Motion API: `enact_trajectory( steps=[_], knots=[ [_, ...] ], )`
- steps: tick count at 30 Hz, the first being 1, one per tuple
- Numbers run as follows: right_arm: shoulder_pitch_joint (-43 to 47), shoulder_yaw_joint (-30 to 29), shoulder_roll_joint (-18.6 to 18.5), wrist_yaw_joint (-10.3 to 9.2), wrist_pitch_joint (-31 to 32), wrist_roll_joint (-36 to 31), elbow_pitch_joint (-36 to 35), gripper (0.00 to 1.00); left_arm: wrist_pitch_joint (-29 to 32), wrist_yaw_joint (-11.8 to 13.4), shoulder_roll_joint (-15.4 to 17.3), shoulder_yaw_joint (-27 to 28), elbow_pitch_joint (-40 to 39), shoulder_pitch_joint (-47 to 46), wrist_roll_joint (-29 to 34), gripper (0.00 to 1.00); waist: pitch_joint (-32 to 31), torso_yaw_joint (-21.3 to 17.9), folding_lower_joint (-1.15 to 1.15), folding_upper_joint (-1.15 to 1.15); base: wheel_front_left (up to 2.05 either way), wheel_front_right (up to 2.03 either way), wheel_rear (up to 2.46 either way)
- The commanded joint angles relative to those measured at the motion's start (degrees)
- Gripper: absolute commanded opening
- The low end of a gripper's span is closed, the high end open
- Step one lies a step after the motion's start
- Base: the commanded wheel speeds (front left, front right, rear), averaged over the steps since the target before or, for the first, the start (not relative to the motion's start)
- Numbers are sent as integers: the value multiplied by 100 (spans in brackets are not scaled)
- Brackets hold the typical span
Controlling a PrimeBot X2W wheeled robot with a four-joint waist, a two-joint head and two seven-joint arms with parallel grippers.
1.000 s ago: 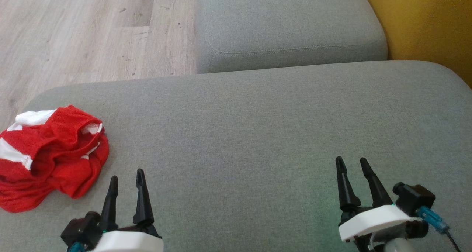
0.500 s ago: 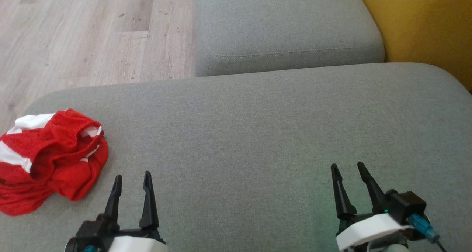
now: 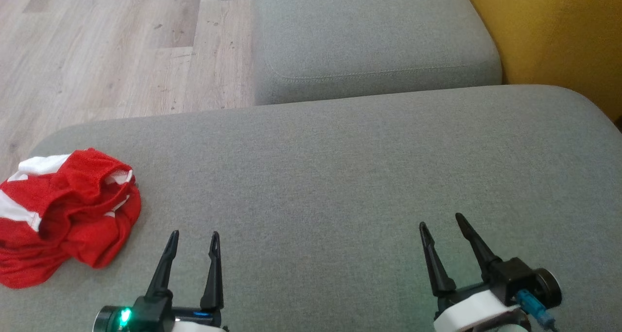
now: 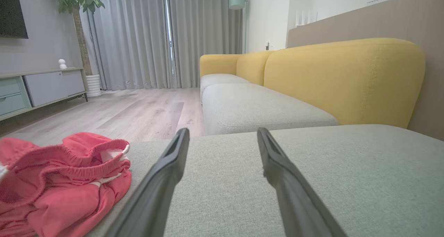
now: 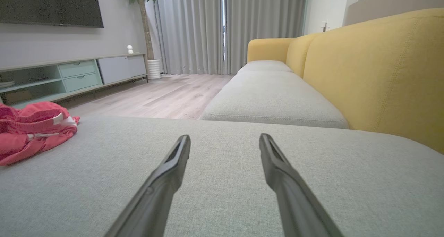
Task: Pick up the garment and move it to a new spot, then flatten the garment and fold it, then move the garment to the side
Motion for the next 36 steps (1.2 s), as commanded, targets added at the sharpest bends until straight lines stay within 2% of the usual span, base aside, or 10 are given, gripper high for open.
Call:
enact_trajectory(
  steps=[1,23,29,36],
  knots=[
    [-157,168,-69,44,-82,-93,-202,100,-66,32,47,126,-188,-183,90,100,3,2,0,0,0,0,0],
    [-112,194,-69,44,-82,-118,-119,100,-66,-11,47,113,-106,-139,120,100,-55,72,0,0,0,0,0],
    [-27,219,-69,44,-82,-134,-96,100,-66,33,47,123,-49,-80,56,100,-106,320,0,0,0,0,0],
    [47,348,-69,44,-82,-88,-75,100,-66,59,47,239,-66,56,10,100,-157,860,0,0,0,0,0]
  ],
)
